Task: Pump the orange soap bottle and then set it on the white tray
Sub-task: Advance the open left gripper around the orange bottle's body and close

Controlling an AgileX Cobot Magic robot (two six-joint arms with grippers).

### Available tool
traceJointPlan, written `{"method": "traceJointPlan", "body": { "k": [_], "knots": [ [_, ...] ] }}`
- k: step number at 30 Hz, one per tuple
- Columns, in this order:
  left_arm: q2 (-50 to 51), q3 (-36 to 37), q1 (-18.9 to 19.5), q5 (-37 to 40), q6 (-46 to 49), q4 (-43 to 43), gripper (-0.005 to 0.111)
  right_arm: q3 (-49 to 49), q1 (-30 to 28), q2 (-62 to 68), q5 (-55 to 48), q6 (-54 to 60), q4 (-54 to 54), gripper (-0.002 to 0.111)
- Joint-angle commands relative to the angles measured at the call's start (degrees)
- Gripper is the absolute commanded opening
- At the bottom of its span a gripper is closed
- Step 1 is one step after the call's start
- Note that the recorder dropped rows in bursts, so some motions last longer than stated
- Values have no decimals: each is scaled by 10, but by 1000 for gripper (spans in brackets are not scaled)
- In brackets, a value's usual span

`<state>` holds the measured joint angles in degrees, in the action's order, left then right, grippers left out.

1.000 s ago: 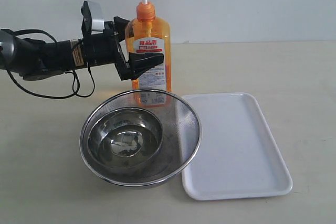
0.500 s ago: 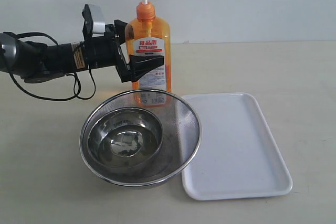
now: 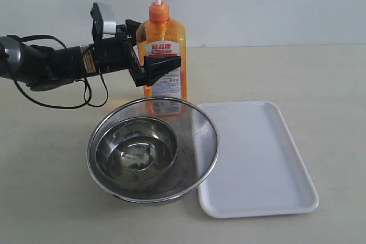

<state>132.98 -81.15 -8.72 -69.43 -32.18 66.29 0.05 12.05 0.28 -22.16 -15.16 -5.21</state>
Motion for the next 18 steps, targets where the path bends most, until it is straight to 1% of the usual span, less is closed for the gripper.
{"method": "traceJointPlan", "body": {
  "k": [1, 5, 8, 14, 18],
  "knots": [
    [-2, -2, -6, -5, -4, -10, 110, 0, -1, -3, 3, 2, 0, 3],
    [-2, -2, -6, 6, -4, -10, 109, 0, -1, -3, 3, 2, 0, 3],
    [0, -2, -6, 10, -4, -10, 101, 0, -1, -3, 3, 2, 0, 3],
    [4, -2, -6, 16, -4, -10, 58, 0, -1, -3, 3, 2, 0, 3],
    [4, -2, -6, 19, -4, -10, 38, 0, -1, -3, 3, 2, 0, 3]
  ]
}}
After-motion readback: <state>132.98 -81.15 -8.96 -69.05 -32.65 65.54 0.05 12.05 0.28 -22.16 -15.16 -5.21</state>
